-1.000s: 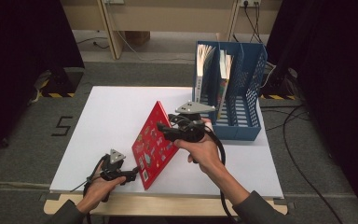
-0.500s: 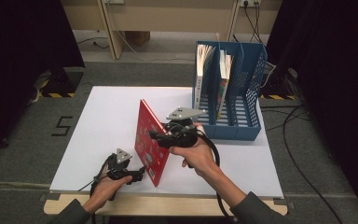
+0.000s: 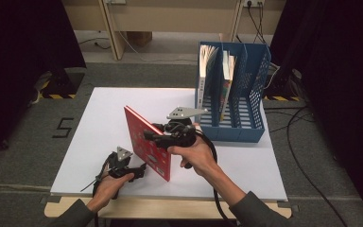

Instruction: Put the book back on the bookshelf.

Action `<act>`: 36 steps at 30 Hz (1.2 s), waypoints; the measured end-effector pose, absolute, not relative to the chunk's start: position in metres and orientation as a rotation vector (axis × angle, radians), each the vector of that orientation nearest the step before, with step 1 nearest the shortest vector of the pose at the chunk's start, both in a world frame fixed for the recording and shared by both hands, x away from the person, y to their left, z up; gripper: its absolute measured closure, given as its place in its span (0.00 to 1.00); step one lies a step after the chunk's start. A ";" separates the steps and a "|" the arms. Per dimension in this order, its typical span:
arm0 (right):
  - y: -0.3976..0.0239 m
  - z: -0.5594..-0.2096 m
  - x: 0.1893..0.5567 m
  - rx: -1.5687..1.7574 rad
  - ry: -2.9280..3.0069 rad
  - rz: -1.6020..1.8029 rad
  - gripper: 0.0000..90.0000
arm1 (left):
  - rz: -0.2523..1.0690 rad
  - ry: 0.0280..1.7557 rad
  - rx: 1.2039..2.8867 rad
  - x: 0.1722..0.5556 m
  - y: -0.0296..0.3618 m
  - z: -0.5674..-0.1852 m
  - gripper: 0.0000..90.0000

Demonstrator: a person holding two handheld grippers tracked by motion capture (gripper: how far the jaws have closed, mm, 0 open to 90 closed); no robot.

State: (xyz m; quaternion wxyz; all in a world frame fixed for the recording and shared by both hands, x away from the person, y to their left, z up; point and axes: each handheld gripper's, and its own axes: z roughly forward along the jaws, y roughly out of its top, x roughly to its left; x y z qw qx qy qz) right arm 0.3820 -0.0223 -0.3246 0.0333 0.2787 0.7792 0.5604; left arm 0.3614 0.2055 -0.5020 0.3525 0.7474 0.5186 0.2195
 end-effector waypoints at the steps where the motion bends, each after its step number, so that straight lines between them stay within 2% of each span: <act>1: -0.024 -0.325 0.383 0.867 2.382 1.741 0.60 | 0.571 1.342 1.935 0.361 0.205 -0.502 0.17; 7: -0.024 -0.330 0.380 0.827 2.411 1.700 0.51 | 0.571 1.339 1.940 0.361 0.205 -0.502 0.16; 10: -0.024 -0.339 0.379 0.830 2.411 1.670 0.57 | 0.570 1.339 1.938 0.361 0.205 -0.502 0.16; 14: -0.027 -0.345 0.377 0.848 2.372 1.678 0.72 | 0.567 1.337 1.934 0.361 0.206 -0.502 0.17; 21: -0.038 -0.344 0.377 0.852 2.276 1.722 0.81 | 0.566 1.363 1.920 0.362 0.216 -0.502 0.17; 36: -0.070 -0.354 0.418 1.241 2.147 1.940 0.85 | 0.563 1.461 1.834 0.370 0.247 -0.501 0.17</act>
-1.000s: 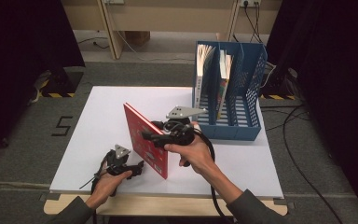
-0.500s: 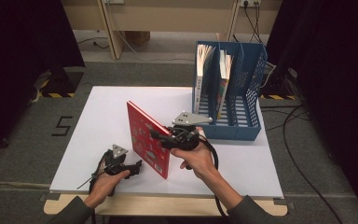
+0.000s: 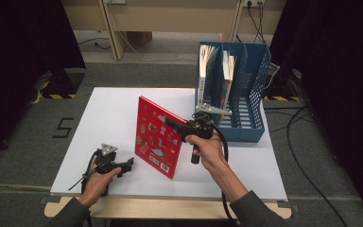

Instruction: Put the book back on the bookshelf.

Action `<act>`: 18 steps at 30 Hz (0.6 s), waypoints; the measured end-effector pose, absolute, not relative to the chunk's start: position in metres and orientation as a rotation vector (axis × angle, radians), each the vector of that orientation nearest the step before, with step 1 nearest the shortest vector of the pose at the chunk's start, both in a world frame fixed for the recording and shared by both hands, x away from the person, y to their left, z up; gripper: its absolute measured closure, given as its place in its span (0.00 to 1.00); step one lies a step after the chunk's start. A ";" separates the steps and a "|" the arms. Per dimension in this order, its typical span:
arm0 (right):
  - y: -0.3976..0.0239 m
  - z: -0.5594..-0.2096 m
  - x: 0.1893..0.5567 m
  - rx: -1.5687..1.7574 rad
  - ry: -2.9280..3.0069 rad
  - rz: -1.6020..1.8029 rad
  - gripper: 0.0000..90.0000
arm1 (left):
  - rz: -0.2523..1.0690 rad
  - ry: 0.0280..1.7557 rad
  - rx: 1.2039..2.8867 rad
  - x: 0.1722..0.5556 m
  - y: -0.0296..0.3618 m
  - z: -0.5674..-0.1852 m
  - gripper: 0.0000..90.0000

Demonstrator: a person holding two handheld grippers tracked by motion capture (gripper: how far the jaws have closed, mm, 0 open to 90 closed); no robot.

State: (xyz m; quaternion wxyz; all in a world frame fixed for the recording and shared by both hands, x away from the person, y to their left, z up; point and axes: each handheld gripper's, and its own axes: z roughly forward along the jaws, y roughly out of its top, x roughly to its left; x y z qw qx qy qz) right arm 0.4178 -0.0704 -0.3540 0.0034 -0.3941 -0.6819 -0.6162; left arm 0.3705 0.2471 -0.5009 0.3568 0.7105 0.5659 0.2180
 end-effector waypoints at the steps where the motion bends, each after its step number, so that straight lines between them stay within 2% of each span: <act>1: -0.071 -0.353 0.420 -1.243 -2.137 -1.927 0.85 | 0.559 1.464 1.832 0.371 0.248 -0.501 0.17; 11: -0.087 -0.336 0.432 -1.321 -2.075 -1.918 0.83 | 0.536 1.477 1.811 0.372 0.251 -0.500 0.17; 18: -0.120 -0.311 0.428 -1.385 -2.075 -1.976 0.83 | 0.529 1.487 1.795 0.373 0.254 -0.500 0.17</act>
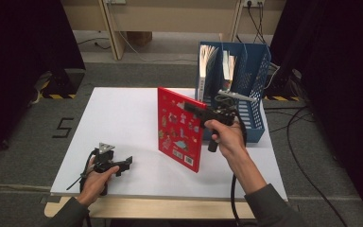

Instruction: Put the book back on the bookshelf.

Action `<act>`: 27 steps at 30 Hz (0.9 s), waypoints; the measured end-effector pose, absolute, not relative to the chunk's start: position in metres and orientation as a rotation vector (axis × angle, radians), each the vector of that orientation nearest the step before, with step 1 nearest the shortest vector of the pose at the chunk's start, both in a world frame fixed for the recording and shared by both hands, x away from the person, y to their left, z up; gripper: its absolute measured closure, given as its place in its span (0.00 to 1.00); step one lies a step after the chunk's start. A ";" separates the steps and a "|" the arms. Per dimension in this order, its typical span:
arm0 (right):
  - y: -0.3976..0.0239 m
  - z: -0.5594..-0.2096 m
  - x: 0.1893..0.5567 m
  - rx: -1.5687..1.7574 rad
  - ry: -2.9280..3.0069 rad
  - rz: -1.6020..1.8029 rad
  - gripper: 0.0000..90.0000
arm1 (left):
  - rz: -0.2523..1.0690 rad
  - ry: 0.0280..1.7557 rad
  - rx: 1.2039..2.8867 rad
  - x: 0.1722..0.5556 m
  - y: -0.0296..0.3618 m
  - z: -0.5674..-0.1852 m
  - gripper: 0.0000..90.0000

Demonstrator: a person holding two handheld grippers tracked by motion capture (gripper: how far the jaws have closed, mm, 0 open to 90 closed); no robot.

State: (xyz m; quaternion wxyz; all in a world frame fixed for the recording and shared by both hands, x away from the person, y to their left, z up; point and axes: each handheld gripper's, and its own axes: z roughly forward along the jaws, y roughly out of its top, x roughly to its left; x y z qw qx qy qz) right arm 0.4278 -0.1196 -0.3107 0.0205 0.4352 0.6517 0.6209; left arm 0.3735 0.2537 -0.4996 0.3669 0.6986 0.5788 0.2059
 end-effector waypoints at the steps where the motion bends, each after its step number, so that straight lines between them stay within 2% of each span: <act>1: -0.126 -0.306 0.426 1.339 2.009 1.919 0.84 | 0.536 1.488 1.802 0.374 0.255 -0.500 0.17; 5: -0.152 -0.285 0.419 1.336 1.926 1.921 0.84 | 0.571 1.489 1.812 0.378 0.260 -0.499 0.17; 8: -0.174 -0.270 0.413 1.332 1.853 1.920 0.84 | 0.605 1.449 1.891 0.381 0.263 -0.502 0.17; 17: -0.235 -0.247 0.402 1.409 1.652 1.897 0.84 | 0.607 1.424 1.916 0.382 0.264 -0.502 0.15; 27: -0.295 -0.221 0.414 1.490 1.448 1.787 0.83 | 0.614 1.429 1.909 0.382 0.263 -0.503 0.15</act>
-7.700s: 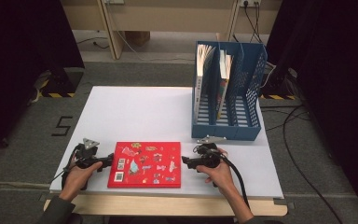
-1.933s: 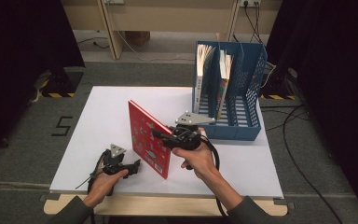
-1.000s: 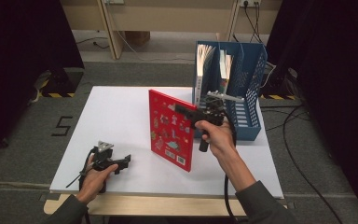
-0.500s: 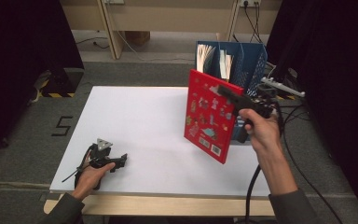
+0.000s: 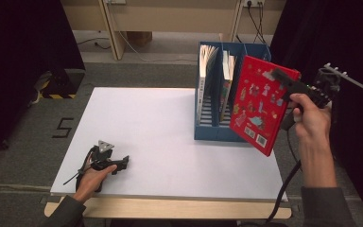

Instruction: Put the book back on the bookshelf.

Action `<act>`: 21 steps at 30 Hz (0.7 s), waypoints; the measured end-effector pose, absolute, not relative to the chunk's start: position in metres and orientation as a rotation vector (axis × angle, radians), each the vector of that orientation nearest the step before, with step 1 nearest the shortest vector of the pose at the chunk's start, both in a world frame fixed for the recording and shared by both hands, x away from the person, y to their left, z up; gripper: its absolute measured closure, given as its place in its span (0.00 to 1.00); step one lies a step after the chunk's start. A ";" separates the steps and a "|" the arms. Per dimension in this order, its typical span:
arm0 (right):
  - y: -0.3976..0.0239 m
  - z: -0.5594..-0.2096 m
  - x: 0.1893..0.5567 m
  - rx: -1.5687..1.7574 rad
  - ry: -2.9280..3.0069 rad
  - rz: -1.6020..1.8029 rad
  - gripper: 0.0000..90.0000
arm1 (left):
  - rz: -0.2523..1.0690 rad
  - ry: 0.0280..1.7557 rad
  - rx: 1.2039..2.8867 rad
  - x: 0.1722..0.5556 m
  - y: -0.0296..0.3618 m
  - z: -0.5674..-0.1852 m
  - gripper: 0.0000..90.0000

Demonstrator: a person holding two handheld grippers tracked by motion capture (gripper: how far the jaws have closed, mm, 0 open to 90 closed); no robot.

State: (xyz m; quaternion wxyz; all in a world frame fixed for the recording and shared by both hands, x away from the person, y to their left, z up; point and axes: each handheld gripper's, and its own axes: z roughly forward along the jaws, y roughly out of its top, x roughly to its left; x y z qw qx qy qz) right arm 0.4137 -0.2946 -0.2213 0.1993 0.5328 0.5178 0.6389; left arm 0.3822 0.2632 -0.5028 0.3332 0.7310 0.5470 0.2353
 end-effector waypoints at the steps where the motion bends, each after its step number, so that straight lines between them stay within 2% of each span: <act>1: -0.300 -0.220 0.417 1.504 1.424 1.786 0.83 | 0.615 1.429 1.909 0.382 0.263 -0.503 0.15; 9: -0.328 -0.217 0.451 1.592 1.231 1.811 0.83 | 0.615 1.430 1.908 0.382 0.263 -0.503 0.15; 21: -0.329 -0.220 0.505 1.638 1.145 1.737 0.82 | 0.609 1.432 1.909 0.382 0.263 -0.502 0.15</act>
